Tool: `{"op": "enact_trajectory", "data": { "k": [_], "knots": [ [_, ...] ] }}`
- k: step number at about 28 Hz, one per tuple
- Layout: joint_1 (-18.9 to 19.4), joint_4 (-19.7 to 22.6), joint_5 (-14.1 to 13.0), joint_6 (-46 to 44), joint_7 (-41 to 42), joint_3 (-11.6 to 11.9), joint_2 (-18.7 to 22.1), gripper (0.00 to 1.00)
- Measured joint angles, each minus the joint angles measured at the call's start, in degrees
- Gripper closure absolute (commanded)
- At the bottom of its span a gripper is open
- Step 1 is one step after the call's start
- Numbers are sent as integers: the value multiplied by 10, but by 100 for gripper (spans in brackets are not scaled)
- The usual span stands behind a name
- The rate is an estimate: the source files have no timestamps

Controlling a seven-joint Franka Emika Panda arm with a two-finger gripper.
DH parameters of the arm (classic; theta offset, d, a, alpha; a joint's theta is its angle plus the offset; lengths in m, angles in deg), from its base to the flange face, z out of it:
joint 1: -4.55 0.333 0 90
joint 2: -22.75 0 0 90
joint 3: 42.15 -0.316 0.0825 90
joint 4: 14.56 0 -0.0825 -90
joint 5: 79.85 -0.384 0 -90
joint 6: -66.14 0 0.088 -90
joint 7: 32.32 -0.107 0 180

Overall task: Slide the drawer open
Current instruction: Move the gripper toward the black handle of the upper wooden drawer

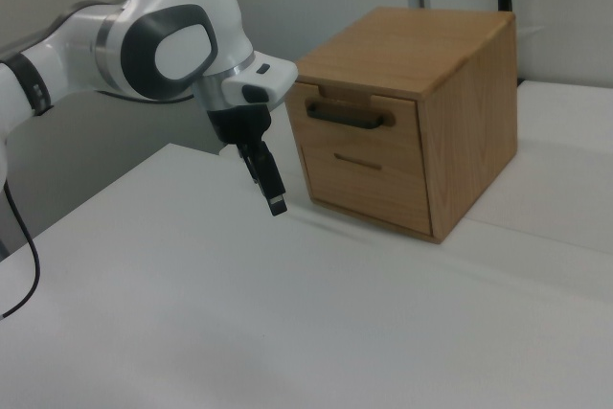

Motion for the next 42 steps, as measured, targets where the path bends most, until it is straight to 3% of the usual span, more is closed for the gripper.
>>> {"op": "enact_trajectory", "data": {
  "k": [9,19,27,31,42],
  "knots": [
    [14,0,0,32,-216,-2,-16,0],
    [24,0,0,83,-267,-2,-21,0],
    [24,0,20,167,-435,-1,-35,0],
    [25,0,41,174,-467,-1,-47,0],
    [26,-13,49,271,-507,-1,-90,0]
  ]
}}
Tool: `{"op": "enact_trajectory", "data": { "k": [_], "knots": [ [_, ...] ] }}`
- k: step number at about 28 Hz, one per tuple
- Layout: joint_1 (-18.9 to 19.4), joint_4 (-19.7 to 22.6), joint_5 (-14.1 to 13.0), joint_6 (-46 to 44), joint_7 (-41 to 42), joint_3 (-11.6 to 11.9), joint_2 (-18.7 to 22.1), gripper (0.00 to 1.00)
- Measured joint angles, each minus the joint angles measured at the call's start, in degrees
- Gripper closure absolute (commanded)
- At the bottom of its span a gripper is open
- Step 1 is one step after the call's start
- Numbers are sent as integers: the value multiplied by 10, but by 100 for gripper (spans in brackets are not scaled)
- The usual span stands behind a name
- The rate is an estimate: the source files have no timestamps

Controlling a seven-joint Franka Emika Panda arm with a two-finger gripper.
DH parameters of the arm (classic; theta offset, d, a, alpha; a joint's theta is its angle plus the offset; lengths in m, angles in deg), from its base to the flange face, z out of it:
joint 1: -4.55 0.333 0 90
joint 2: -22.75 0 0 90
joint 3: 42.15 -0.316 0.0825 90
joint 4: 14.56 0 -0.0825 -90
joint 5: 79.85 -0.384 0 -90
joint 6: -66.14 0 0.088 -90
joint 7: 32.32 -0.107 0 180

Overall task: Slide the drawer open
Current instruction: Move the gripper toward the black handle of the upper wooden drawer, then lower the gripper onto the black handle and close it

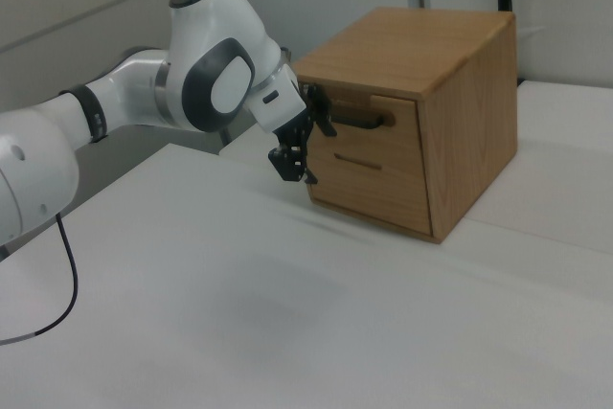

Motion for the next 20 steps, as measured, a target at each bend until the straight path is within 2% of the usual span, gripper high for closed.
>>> {"op": "enact_trajectory", "data": {
  "k": [4,8,17,20],
  "knots": [
    [9,-19,5,29,-3,0,-19,0],
    [29,-40,23,61,-14,0,-45,3],
    [58,-95,117,105,-126,0,-114,5],
    [64,-110,128,105,-149,0,-128,4]
  ]
}}
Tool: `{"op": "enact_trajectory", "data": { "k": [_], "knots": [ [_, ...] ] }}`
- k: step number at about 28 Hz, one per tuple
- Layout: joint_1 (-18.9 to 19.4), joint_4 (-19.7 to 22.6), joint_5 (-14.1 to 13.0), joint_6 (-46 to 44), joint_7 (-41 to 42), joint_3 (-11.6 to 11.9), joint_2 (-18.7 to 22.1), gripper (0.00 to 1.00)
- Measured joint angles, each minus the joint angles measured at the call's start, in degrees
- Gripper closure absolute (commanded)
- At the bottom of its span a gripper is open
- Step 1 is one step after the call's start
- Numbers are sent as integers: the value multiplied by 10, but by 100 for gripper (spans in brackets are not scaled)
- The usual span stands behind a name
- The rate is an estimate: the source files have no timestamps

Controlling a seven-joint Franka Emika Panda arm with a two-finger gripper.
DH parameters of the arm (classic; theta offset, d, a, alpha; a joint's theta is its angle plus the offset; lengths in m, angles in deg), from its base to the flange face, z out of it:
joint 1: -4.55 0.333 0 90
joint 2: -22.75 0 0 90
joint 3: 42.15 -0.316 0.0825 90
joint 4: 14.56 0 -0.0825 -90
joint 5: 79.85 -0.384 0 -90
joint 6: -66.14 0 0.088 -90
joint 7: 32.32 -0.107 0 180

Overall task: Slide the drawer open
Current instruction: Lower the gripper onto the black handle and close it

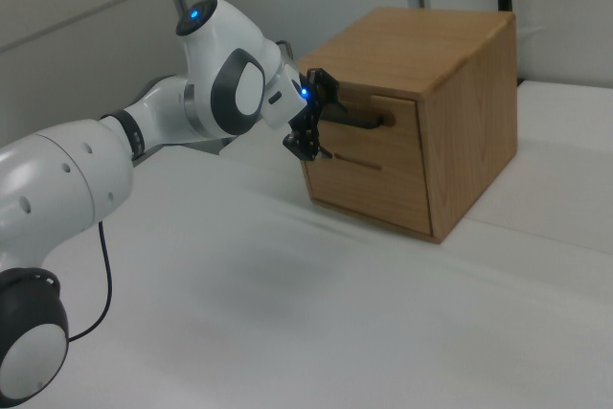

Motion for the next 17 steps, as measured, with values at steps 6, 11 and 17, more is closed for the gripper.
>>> {"op": "enact_trajectory", "data": {
  "k": [6,11,17],
  "knots": [
    [15,-11,7,0,-24,0,-13,4],
    [24,-18,7,1,-41,0,-21,5],
    [28,-23,10,33,-49,1,-33,5]
  ]
}}
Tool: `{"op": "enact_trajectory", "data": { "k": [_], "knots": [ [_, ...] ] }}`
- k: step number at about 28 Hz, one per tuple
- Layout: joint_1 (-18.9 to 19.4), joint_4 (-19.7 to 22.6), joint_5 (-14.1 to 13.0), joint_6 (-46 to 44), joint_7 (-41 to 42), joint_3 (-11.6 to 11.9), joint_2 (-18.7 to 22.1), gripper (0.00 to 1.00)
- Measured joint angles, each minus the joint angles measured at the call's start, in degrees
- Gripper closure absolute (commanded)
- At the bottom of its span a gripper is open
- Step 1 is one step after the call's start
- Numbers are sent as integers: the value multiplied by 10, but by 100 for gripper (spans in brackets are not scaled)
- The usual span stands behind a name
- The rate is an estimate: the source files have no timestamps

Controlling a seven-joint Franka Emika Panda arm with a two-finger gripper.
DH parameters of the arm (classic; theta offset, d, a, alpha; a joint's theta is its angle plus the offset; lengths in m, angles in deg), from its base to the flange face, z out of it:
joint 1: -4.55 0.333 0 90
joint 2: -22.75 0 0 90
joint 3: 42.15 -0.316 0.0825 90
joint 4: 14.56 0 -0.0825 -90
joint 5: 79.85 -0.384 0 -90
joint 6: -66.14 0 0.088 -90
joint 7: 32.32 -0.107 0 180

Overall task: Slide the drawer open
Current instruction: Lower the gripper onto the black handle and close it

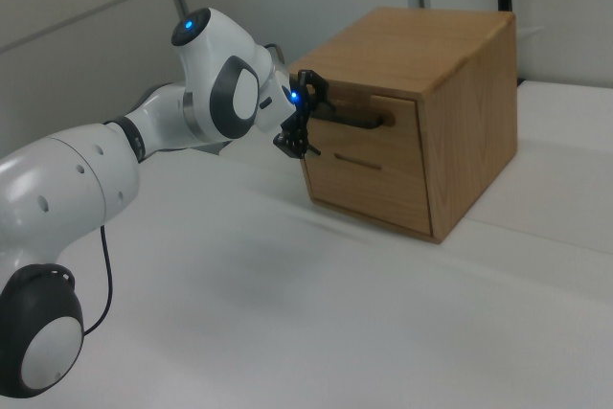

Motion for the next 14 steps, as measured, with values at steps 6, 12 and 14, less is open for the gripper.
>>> {"op": "enact_trajectory", "data": {
  "k": [6,12,14],
  "knots": [
    [0,-24,6,4,-7,8,-17,7],
    [0,-33,6,4,-7,21,-26,33],
    [0,-34,6,4,-7,24,-29,44]
  ]
}}
